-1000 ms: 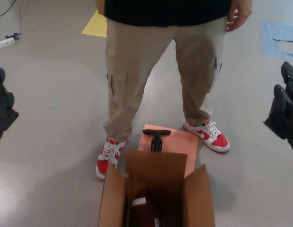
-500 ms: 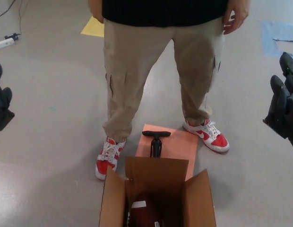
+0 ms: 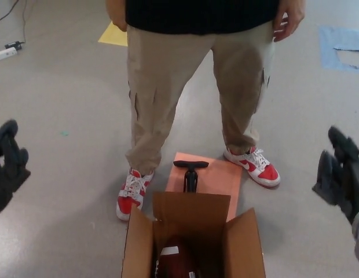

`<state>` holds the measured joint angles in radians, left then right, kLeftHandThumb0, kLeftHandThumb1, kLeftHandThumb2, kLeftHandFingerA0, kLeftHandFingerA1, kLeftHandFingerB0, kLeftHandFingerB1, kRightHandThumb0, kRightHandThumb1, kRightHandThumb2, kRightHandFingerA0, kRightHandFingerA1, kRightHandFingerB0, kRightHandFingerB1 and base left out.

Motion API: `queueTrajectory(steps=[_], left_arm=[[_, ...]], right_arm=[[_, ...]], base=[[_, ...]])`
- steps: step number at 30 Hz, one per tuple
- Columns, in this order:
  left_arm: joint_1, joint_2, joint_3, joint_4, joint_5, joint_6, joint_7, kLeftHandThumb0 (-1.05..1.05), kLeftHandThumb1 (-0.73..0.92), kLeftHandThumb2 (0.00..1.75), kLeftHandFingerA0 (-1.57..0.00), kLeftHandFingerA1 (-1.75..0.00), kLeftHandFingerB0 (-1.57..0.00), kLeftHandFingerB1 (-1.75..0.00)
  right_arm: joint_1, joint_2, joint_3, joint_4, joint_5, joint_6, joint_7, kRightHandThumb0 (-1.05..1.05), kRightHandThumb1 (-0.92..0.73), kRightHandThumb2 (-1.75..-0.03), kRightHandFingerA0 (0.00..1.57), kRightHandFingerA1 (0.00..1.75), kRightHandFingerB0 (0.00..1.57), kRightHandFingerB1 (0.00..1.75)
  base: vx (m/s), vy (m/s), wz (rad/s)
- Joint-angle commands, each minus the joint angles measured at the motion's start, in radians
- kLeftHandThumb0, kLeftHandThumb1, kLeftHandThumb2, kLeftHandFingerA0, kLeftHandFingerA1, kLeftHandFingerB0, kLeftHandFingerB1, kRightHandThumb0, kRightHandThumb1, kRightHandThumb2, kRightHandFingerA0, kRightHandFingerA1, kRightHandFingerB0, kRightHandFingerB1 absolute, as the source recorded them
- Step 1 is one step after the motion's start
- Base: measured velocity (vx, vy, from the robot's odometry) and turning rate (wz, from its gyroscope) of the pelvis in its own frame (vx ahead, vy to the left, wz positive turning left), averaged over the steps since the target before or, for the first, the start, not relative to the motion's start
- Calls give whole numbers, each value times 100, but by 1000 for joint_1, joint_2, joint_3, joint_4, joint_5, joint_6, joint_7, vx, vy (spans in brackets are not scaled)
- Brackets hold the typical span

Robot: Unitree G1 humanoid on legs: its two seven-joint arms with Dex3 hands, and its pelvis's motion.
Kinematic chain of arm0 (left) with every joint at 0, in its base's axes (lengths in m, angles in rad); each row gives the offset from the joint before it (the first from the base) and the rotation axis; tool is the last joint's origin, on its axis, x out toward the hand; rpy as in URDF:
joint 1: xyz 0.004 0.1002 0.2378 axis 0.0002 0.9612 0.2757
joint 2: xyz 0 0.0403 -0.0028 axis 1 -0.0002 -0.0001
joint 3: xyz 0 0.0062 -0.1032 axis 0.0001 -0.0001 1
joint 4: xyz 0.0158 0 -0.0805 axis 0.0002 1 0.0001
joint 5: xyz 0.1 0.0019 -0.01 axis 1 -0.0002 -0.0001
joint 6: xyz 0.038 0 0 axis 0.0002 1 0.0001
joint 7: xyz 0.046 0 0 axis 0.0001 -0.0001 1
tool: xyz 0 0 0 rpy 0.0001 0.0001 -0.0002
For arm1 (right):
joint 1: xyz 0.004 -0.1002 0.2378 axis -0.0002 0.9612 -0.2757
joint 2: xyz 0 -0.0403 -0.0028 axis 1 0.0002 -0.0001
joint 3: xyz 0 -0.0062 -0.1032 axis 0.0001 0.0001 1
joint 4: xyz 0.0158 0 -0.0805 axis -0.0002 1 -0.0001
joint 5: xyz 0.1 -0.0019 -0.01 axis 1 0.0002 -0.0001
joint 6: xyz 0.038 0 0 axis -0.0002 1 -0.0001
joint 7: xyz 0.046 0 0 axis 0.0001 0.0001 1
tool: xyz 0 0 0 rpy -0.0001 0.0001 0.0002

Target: Use both hands to pick up a football from a person and place it into a container beneath

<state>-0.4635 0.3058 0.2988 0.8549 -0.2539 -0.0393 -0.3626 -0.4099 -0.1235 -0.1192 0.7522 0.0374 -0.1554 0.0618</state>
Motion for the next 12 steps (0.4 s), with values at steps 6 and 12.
queueTrajectory(steps=[6,12], left_arm=[[-10,37,-48,192,86,-163,1,-81,81,115,0,-17,0,-14],[3,52,-97,242,120,-216,-4,-84,76,99,0,-8,0,-9]], right_arm=[[-103,-89,16,335,-64,-124,-47,-84,-87,-116,0,16,0,12],[-108,-87,-3,412,-36,-129,-25,-83,-86,-115,1,22,0,13]], base=[[0,0,0],[0,0,0]])
